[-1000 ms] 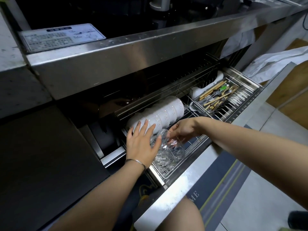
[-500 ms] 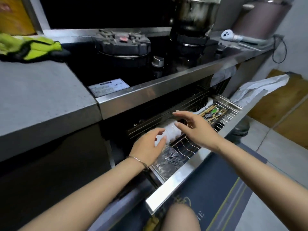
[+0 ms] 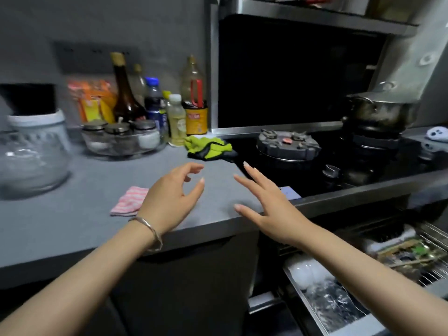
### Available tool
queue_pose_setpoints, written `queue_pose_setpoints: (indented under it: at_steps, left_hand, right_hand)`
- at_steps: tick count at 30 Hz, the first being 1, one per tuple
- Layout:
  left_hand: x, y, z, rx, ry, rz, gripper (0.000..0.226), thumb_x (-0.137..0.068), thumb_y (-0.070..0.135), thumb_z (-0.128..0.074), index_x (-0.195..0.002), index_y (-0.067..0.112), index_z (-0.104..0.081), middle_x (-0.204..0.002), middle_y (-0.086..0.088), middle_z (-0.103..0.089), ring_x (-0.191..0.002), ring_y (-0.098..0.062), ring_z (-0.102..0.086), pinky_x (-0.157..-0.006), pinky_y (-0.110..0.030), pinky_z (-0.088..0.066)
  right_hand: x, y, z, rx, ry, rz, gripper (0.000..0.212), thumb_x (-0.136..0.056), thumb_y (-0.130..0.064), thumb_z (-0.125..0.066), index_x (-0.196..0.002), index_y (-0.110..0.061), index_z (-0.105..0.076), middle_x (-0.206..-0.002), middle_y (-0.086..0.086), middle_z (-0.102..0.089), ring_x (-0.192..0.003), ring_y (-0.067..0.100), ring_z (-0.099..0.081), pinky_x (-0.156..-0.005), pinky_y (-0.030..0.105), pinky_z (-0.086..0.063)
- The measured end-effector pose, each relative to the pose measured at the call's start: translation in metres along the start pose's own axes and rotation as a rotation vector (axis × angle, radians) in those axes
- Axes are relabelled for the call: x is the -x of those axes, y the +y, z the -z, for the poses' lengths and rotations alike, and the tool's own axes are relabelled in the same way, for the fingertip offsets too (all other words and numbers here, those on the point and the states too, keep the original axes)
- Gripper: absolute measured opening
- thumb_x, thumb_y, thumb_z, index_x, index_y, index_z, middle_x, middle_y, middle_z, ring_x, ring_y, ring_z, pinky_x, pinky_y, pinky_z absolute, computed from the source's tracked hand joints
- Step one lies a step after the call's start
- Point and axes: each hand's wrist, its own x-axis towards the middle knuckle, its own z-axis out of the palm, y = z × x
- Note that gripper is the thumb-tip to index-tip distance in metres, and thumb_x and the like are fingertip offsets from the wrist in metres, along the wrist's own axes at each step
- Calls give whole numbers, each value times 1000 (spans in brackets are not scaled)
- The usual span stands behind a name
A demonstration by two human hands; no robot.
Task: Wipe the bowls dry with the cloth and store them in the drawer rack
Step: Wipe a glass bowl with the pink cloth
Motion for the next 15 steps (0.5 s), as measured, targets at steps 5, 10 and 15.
queue_pose_setpoints:
  at_steps: [5, 10, 15]
  left_hand:
    - [11, -61, 52, -226, -34, 282, 42, -91, 36, -57, -129, 18, -52, -129, 0, -58, -114, -22, -56, -93, -31, -41]
    - [21, -95, 81, -344, -58, 446, 49, -88, 48, -57, -126, 18, -52, -114, 0, -64, -105, -22, -59, -87, -30, -45]
    - [15, -117, 83, -346, -184, 559, 51, -80, 50, -66, -116, 15, -58, -103, -3, -68, -102, -24, -62, -86, -30, -48]
  right_hand:
    - [-52, -45, -31, -59, -93, 64, 59, -93, -46, -49, -147, -34, -27, -158, -13, -5, -145, 6, -4, -118, 28, -8]
    - [-98, -78, -63, -131, -185, 33, 54, -94, -41, -51, -143, -22, -37, -154, -2, -27, -142, 13, -22, -112, 24, -15]
    - [-133, -102, -83, -269, -290, -94, 53, -93, -35, -56, -140, -15, -42, -146, 2, -42, -132, 16, -40, -96, 16, -27]
